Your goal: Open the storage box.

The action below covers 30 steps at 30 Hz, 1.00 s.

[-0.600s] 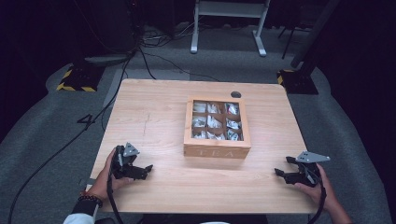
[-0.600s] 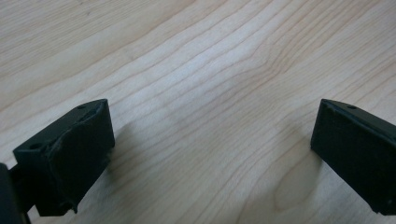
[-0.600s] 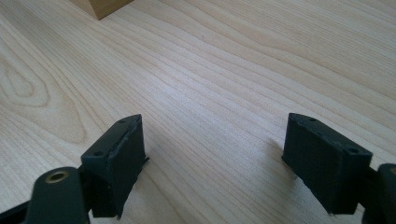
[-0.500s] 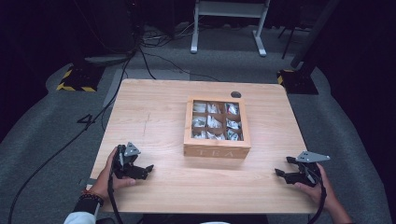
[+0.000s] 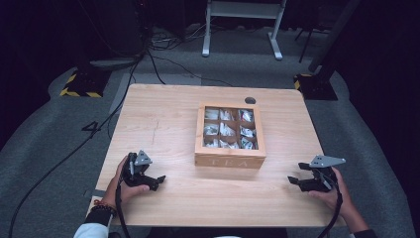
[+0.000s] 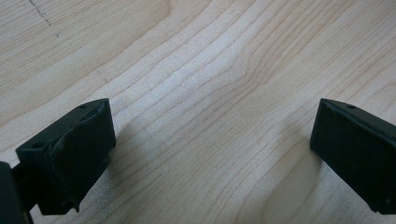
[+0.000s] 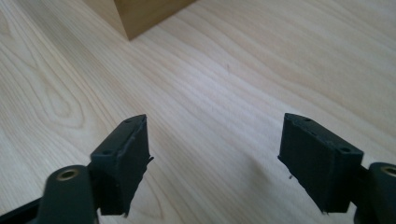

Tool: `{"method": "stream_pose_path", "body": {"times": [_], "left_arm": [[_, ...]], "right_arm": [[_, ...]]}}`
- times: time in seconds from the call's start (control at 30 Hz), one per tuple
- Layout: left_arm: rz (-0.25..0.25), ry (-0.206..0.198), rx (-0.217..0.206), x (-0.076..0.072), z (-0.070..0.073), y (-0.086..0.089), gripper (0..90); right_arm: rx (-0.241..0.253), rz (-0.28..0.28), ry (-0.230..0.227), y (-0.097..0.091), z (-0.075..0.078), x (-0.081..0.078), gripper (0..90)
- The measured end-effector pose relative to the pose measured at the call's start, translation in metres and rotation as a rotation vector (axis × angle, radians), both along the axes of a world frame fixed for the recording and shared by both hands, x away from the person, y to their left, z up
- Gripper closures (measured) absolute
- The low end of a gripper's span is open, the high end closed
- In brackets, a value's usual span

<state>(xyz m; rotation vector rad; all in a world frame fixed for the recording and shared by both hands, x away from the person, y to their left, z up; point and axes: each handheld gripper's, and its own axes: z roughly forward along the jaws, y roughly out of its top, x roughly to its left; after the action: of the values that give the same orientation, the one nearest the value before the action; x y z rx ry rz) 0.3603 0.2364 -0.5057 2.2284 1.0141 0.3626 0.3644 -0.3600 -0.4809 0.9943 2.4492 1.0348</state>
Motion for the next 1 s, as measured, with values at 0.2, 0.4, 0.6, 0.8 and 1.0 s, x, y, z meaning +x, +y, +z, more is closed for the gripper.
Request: {"method": "stream_pose_path", "body": {"times": [0.2,0.4,0.6,0.8,1.0], "left_arm": [[-0.013,0.003,0.001,0.0,0.0,0.001,0.6],[-0.022,0.0,0.005,0.0,0.0,0.002,0.7],[-0.02,0.001,0.001,0.0,0.0,0.002,0.8],[-0.011,0.002,-0.001,-0.001,0.0,0.002,0.8],[-0.011,0.001,0.001,-0.001,0.0,0.002,0.8]], "right_arm": [[-0.009,0.058,-0.043,0.022,0.019,0.007,30.6],[-0.004,0.112,-0.066,0.044,0.031,0.015,32.9],[-0.006,0.138,-0.074,0.06,0.037,0.021,33.6],[0.001,0.17,-0.073,0.078,0.04,0.028,35.4],[-0.007,0.174,-0.073,0.092,0.041,0.032,37.2]]}}
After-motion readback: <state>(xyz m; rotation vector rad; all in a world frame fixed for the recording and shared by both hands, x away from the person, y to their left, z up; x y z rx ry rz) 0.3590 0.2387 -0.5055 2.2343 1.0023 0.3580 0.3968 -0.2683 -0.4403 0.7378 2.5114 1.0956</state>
